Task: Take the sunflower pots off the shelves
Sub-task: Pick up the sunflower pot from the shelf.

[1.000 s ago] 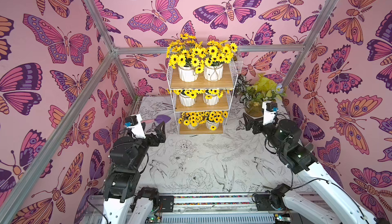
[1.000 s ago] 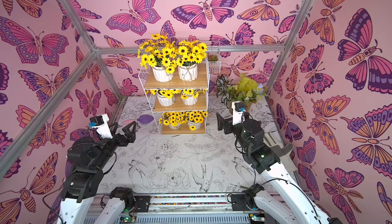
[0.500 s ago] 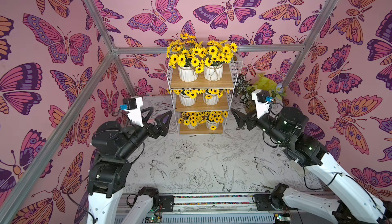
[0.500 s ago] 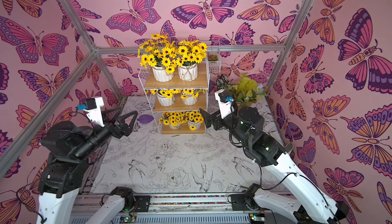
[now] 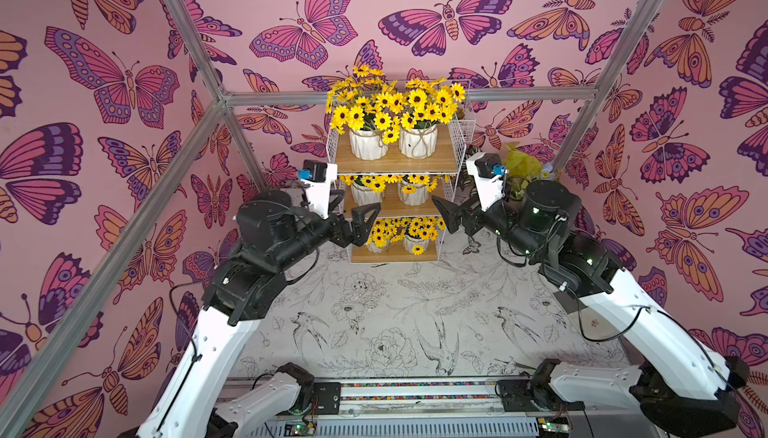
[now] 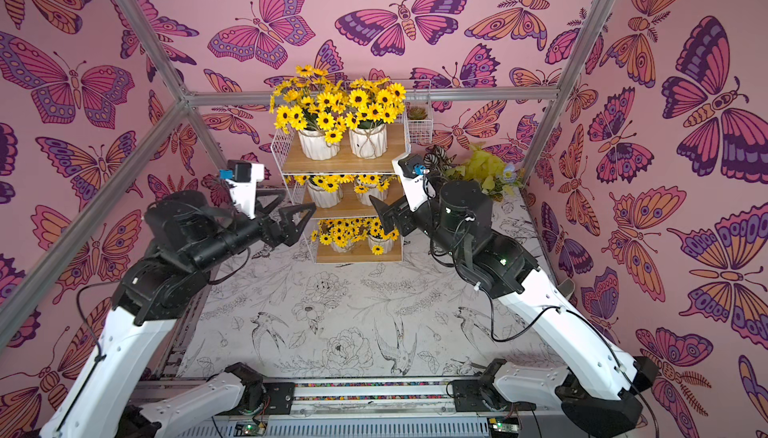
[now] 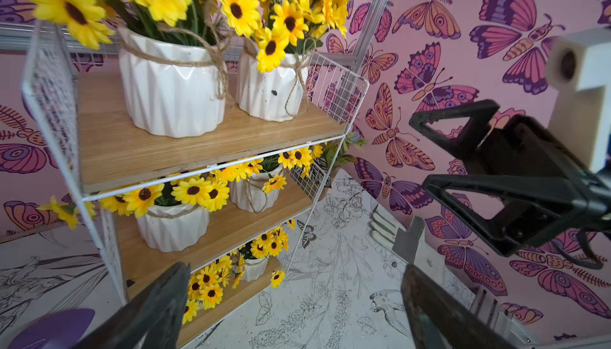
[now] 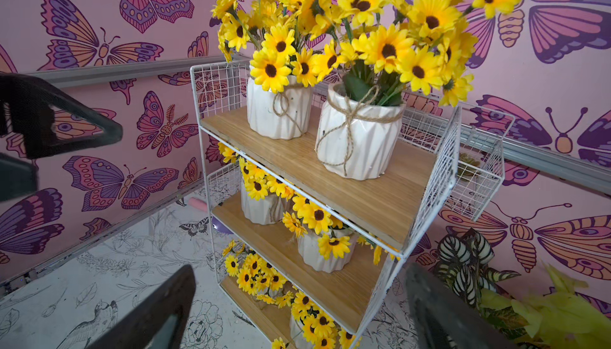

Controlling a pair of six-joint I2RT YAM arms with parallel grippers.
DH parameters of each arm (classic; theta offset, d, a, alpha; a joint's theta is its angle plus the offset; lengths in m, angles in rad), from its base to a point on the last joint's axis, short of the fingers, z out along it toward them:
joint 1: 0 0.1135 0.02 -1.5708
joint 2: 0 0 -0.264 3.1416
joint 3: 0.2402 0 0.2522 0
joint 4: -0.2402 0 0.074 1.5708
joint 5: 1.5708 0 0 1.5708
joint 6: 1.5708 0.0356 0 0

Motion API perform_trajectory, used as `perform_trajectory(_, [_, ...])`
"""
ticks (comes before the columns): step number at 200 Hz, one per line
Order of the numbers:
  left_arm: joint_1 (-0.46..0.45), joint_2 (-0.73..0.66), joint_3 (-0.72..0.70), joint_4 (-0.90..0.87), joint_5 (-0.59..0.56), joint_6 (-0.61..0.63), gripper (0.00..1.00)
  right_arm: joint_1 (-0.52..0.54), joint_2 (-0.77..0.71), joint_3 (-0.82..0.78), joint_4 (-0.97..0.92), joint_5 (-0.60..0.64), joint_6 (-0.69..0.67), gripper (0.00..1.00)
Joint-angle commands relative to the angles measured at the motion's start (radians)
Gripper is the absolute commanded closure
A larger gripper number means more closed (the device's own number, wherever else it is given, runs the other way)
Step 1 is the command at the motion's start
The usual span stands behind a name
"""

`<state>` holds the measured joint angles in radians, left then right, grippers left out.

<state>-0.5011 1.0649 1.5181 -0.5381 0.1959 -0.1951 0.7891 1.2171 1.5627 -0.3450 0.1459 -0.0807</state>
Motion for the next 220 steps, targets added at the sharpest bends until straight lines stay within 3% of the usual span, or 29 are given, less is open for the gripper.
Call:
perform_trajectory(1, [-0.038,0.059,0.072,-0.008,-0.127,0.057,0.00,0.008,0.028,0.061,-0.053,0.033,-0.023,0.01])
perform_trajectory(75, [-0.065,0.244,0.189,0.082,-0.345,0.114,0.00,0.008,0.065,0.112,-0.092,0.082,-0.036,0.01])
perform_trajectory(148, [-0.064,0.339,0.203,0.204,-0.475,0.138,0.00,0.008,0.052,0.111,-0.103,0.084,-0.025,0.01])
perform_trajectory(220, [-0.062,0.407,0.178,0.341,-0.531,0.160,0.00,0.008,0.043,0.099,-0.104,0.082,-0.007,0.01])
